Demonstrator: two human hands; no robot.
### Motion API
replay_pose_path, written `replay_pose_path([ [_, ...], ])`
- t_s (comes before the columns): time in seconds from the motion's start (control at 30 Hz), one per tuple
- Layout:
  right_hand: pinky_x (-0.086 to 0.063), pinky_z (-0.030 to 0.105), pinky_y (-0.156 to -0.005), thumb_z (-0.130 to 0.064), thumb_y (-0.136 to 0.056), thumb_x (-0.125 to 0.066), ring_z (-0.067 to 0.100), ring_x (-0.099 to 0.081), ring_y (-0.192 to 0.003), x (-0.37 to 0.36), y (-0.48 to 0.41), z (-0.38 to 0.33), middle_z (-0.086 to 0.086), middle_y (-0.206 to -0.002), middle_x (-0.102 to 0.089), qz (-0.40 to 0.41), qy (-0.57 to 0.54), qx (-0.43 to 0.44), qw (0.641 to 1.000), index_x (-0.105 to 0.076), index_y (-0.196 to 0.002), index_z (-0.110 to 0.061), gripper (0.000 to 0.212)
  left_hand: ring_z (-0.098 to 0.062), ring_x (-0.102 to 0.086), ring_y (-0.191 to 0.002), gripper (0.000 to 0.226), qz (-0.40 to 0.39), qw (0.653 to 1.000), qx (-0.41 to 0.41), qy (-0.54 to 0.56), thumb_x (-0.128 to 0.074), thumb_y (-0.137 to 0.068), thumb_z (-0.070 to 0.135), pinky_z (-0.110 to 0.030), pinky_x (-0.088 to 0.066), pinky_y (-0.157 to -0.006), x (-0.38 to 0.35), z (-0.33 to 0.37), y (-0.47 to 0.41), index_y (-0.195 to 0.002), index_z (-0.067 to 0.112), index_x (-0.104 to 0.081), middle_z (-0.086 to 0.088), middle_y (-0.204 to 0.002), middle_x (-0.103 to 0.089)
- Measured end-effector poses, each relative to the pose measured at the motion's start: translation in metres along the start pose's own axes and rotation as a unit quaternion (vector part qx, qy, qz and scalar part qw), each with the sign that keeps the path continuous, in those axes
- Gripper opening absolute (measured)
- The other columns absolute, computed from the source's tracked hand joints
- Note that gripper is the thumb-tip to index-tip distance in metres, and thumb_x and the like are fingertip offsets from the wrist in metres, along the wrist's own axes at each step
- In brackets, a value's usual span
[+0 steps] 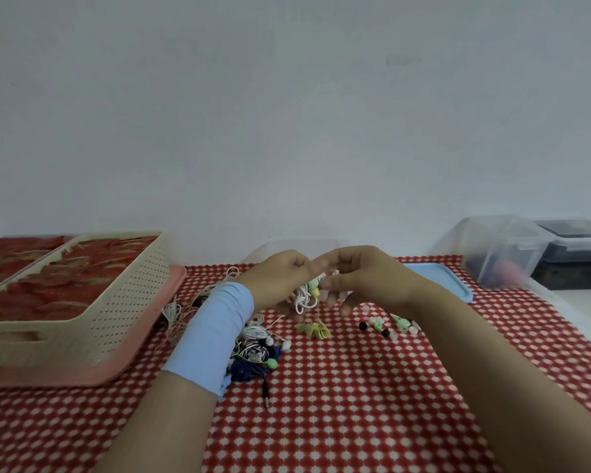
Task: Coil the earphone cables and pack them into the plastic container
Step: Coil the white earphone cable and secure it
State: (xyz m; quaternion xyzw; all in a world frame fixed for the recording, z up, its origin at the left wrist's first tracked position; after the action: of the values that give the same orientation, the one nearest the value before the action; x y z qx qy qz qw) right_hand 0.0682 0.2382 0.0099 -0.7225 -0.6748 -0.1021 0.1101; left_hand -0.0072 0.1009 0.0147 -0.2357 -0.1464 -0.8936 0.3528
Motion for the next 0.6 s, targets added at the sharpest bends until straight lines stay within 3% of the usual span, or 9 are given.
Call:
replay_pose_path([
  [0.07,-0.06,0.031,-0.062,-0.004,-0.092,-0.071,0.019,-0.071,-0.071,0.006,0.001,0.003,0.013,-0.084,-0.074,0.012,-0.003,-0.009,1.0,-0.071,-0.114,-0.008,0.022,-0.016,-0.064,-0.074,0.033,0.001,1.0,-0.019,-0.02,-0.068,-0.086,0.045,-0.02,-0.054,-0.056,-0.002,-0.002,-0.004,-0.103,0.017,-0.061,-0.009,-0.103,-0.071],
  [0.17,-0.061,0.032,-0.063,-0.007,-0.092,-0.073,0.022,-0.071,-0.074,0.008,0.0,0.008,0.012,-0.09,-0.076,0.007,0.035,-0.027,0.999,-0.071,-0.117,-0.012,0.026,-0.014,-0.068,-0.087,0.034,0.003,0.997,-0.041,-0.06,-0.084,-0.075,0.031,-0.03,-0.055,-0.084,0.001,-0.009,-0.008,-0.101,0.024,-0.063,0.002,-0.099,-0.073],
  [0.3,-0.061,0.032,-0.064,-0.009,-0.093,-0.072,0.02,-0.07,-0.073,0.005,-0.002,0.01,0.021,-0.094,-0.075,-0.001,0.051,-0.041,0.998,-0.076,-0.111,-0.011,0.019,-0.005,-0.058,-0.074,0.044,0.023,0.994,-0.07,-0.081,-0.087,-0.071,0.02,-0.023,-0.047,-0.074,0.007,-0.007,-0.009,-0.106,0.026,-0.06,0.008,-0.101,-0.069],
  [0.43,-0.063,0.036,-0.063,-0.01,-0.095,-0.069,0.019,-0.072,-0.071,0.016,-0.002,0.01,0.017,-0.088,-0.074,0.055,0.033,-0.047,0.997,-0.078,-0.103,-0.008,0.012,-0.01,-0.064,-0.091,0.053,0.038,0.997,-0.058,-0.033,-0.087,-0.071,0.02,-0.03,-0.054,-0.085,0.009,-0.015,-0.013,-0.112,0.03,-0.055,0.007,-0.108,-0.065],
  [0.53,-0.057,0.03,-0.056,-0.01,-0.097,-0.066,0.018,-0.07,-0.068,0.031,-0.001,0.008,0.007,-0.083,-0.071,0.108,0.011,-0.048,0.993,-0.077,-0.102,-0.009,0.012,-0.009,-0.066,-0.096,0.04,0.027,0.994,-0.044,-0.097,-0.082,-0.076,0.023,-0.028,-0.052,-0.09,-0.003,-0.018,-0.015,-0.111,0.025,-0.061,0.011,-0.105,-0.067],
  [0.6,-0.054,0.029,-0.056,-0.011,-0.096,-0.067,0.016,-0.068,-0.065,0.038,0.0,0.009,0.009,-0.081,-0.072,0.114,0.057,-0.061,0.99,-0.077,-0.099,-0.012,0.011,-0.009,-0.063,-0.099,0.047,-0.008,0.987,-0.038,-0.154,-0.079,-0.078,0.03,-0.029,-0.049,-0.095,-0.02,-0.018,-0.016,-0.122,0.026,-0.06,0.013,-0.11,-0.066],
])
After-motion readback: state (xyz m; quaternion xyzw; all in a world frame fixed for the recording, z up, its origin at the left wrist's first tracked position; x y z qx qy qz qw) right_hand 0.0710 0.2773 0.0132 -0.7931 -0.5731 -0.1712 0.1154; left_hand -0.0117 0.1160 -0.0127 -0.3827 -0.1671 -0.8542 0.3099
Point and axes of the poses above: each hand's wrist, its own y-axis away from the middle knuckle, its own x-axis out of the back of the hand, z = x × y, the point moved 5 cm from there along -y, towards the middle knuckle
